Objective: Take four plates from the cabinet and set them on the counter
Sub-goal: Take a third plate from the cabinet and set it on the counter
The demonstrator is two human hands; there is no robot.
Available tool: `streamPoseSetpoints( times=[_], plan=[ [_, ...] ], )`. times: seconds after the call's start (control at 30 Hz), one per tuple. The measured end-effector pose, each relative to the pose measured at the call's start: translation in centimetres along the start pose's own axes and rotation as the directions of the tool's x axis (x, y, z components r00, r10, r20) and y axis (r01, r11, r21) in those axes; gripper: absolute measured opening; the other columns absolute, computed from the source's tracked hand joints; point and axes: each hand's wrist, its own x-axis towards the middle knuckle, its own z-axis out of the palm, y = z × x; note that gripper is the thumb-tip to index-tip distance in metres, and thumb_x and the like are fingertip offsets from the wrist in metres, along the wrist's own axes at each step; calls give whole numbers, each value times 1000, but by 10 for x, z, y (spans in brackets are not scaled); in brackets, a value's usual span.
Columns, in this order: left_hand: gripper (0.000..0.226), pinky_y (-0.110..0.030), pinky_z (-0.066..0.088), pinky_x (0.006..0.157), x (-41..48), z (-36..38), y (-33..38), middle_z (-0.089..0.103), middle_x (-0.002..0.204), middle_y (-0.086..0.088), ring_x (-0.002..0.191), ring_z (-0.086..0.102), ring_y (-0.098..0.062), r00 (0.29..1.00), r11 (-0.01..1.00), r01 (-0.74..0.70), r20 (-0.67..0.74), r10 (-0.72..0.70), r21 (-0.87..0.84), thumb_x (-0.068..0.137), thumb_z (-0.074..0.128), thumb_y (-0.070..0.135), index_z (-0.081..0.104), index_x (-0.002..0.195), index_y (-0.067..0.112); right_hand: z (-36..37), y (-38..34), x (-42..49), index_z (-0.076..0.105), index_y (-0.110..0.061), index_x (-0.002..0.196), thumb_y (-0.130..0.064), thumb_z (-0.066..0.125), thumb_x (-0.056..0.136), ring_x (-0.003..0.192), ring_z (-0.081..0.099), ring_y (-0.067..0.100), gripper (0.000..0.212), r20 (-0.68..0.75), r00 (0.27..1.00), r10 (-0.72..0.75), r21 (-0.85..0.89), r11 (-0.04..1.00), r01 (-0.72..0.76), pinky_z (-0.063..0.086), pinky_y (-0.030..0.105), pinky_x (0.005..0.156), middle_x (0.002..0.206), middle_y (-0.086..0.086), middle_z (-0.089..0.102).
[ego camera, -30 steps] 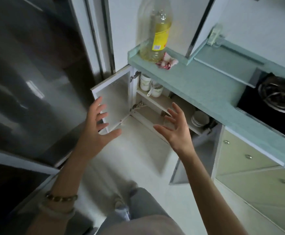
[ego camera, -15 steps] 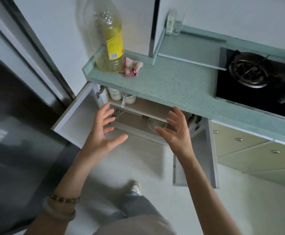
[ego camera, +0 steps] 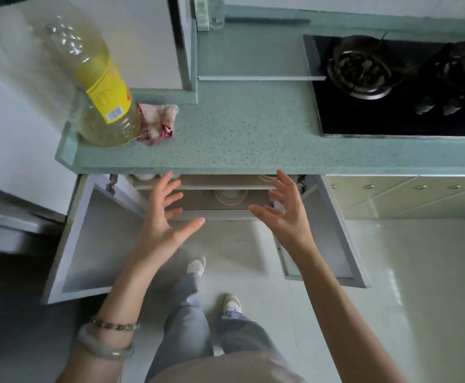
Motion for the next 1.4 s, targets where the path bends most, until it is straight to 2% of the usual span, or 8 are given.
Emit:
streamPoseSetpoints(
  times=[0.13,0.23,0.37,0.57,0.97,1.13,1.3,1.4],
  plan=[
    [90,-20,43,96,50,-16,-14,47,138,5,123,50,-7,995,999,-44,89,44,3,66,78,25,29,142,30,18,1,25,34,-32,139,-9,77,76,112,51,1,81,-105,994,38,6,999,-38,48,22,90,131,-8,46],
    [92,-21,43,97,85,-26,-21,47,137,11,123,50,-5,985,998,-59,162,56,16,64,77,37,30,142,32,30,2,44,34,-35,139,-13,78,76,112,50,-7,80,-173,983,62,21,998,-60,47,16,85,133,-9,46],
    [87,-27,41,100,122,-32,-30,46,139,14,126,47,-5,975,997,-71,212,67,12,66,76,38,30,140,43,41,7,68,33,-33,141,-14,78,76,117,50,0,81,-214,973,82,24,997,-78,46,20,88,136,-8,45],
    [86,-26,42,101,125,-10,-66,48,138,8,127,48,-11,956,996,-83,283,84,-16,69,75,33,33,143,30,40,38,78,35,-42,138,-25,78,71,122,49,3,81,-252,965,70,43,997,-61,47,25,93,137,-10,46],
    [75,-30,38,105,144,88,-297,51,138,5,130,45,-7,940,988,-145,319,121,53,69,76,29,41,135,34,53,278,117,40,-28,140,-21,79,73,125,49,9,78,-350,937,-8,69,997,35,46,28,102,139,-5,47],
    [69,-22,42,101,174,116,-411,51,126,29,117,50,8,951,992,-93,303,63,86,71,80,20,47,130,34,67,383,154,39,-22,141,-21,80,67,122,50,14,85,-351,936,-2,144,988,56,45,4,76,142,-2,44],
    [59,-38,44,104,204,144,-496,55,117,21,111,52,-1,975,998,-44,218,33,49,74,76,1,51,123,23,78,469,192,42,-36,136,-36,81,62,118,52,7,84,-328,943,55,141,990,-9,48,21,86,132,-13,48],
    [58,-33,42,106,223,155,-535,54,120,21,117,51,-4,980,999,-32,199,25,34,76,77,7,51,122,30,86,514,217,44,-37,134,-34,82,65,114,54,2,79,-323,944,66,157,987,-16,49,12,77,126,-15,48]
  ],
)
